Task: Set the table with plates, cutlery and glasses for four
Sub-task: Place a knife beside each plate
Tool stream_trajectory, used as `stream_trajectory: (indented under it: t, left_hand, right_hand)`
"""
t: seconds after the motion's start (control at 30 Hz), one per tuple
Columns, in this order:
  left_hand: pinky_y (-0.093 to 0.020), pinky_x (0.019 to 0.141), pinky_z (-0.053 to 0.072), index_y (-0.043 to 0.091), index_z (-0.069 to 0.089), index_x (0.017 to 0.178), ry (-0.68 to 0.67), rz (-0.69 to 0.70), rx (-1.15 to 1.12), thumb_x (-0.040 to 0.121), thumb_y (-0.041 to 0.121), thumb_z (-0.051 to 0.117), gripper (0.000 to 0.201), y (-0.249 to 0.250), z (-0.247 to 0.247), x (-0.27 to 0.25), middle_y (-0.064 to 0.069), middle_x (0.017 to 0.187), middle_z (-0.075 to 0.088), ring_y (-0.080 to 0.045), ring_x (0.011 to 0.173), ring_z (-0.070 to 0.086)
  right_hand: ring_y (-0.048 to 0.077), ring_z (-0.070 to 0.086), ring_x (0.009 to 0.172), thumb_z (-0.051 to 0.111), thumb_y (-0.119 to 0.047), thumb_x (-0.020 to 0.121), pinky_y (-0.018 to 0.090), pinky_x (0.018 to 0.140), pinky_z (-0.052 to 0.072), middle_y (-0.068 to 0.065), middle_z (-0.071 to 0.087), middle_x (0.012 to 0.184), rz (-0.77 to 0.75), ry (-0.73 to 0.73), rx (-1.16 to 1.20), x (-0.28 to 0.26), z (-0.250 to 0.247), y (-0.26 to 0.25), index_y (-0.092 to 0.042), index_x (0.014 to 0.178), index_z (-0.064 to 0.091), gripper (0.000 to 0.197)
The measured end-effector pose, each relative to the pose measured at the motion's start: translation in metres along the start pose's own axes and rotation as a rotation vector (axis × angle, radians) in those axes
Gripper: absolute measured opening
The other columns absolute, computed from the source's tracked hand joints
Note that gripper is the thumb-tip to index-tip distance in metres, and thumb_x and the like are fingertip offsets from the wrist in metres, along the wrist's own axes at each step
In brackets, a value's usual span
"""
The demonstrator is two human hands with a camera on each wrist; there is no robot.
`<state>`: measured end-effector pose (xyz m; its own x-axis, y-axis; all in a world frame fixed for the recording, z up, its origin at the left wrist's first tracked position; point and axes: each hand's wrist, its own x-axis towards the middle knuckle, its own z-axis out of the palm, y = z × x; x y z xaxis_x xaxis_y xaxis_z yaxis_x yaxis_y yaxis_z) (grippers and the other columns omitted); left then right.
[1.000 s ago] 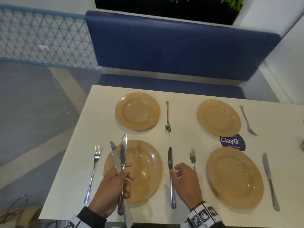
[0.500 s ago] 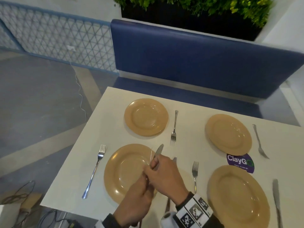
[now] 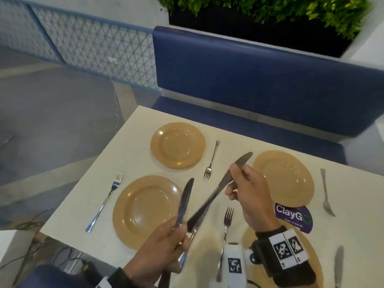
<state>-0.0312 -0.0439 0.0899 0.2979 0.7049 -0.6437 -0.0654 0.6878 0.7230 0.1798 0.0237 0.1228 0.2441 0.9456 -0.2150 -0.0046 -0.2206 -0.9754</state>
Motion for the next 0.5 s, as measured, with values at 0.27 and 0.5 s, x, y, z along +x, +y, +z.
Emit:
stream_trajectory:
  t: [0.27,0.5]
  left_hand:
    - [-0.013,0.027,0.022,-0.002,0.06,0.092,0.162,-0.057,-0.595,0.084,0.014,0.063,0.018,0.031,-0.014,0.007,-0.01,0.066,0.065,-0.002,0.03,0.023]
    - [-0.014,0.029,0.029,0.003,0.056,0.09,0.208,0.059,-0.699,0.091,0.007,0.055,0.004,0.054,-0.068,0.021,-0.014,0.077,0.063,-0.003,0.031,0.027]
  right_hand:
    - [0.023,0.071,0.074,0.075,-0.004,0.081,0.031,0.067,0.057,0.003,0.073,0.084,-0.413,-0.481,0.113,-0.066,0.024,-0.016,-0.007,0.088,0.074,0.008]
    - [0.042,0.069,0.076,0.078,-0.028,0.083,0.046,0.07,0.057,0.03,0.066,0.09,-0.037,-0.656,0.287,-0.069,0.042,0.015,-0.004,0.107,0.075,0.034]
